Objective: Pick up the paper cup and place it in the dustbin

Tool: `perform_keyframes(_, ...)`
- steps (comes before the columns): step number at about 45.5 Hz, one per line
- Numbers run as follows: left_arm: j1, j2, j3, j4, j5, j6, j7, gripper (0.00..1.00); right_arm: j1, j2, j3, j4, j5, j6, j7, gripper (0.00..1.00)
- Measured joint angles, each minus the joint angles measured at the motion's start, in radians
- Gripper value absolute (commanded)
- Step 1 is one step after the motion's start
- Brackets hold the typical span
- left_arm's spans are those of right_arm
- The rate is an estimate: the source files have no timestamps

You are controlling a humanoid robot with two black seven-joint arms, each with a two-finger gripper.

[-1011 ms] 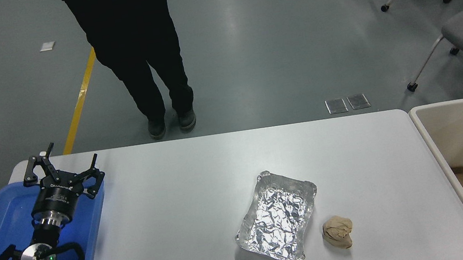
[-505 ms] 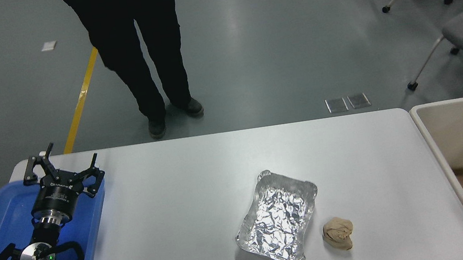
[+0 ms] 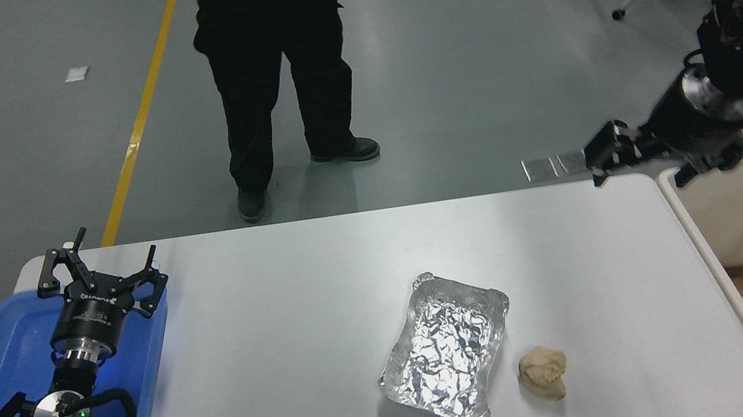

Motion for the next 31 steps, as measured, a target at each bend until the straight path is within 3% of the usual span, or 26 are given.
perform_keyframes(31, 0.000, 0.000, 0.000, 0.000, 0.000, 0.000, 0.000, 0.99, 0.160, 0.103, 0.001, -0.001, 0.068, 0.062, 0.000, 1.00)
